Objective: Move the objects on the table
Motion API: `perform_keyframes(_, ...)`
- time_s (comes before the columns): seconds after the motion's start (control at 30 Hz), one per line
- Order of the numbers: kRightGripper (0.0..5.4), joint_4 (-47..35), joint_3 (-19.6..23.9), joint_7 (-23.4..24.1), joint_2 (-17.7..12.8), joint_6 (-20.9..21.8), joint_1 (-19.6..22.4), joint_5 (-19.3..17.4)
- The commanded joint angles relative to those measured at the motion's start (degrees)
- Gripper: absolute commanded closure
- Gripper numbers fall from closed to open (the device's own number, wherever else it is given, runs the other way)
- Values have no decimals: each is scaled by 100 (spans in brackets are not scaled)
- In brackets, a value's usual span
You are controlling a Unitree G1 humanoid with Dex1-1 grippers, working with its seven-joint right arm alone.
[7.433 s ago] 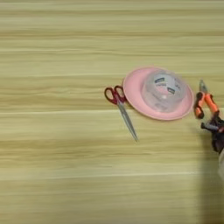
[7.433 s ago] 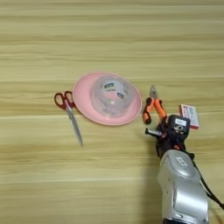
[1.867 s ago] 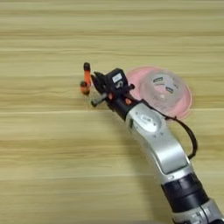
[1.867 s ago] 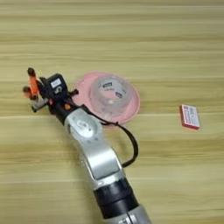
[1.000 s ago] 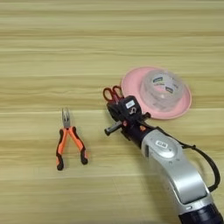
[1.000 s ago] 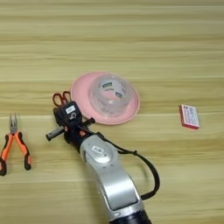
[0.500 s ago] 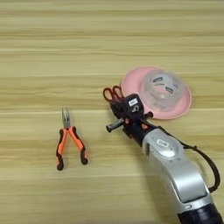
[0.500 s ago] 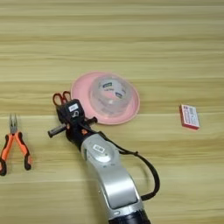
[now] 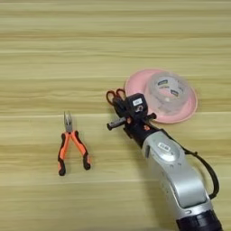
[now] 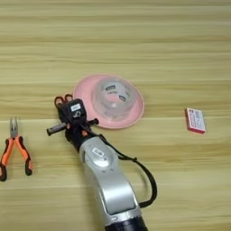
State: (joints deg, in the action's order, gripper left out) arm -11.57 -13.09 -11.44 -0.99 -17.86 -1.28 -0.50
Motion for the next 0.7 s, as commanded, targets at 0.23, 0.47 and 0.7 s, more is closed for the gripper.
perform_keyframes(0.23,484,-358,343,309,54,398,304,-19)
perform_keyframes(0.47,416,-431,593,399,39,422,328,-65)
perform_keyframes(0.7,349,-557,889,496,6,420,343,-117)
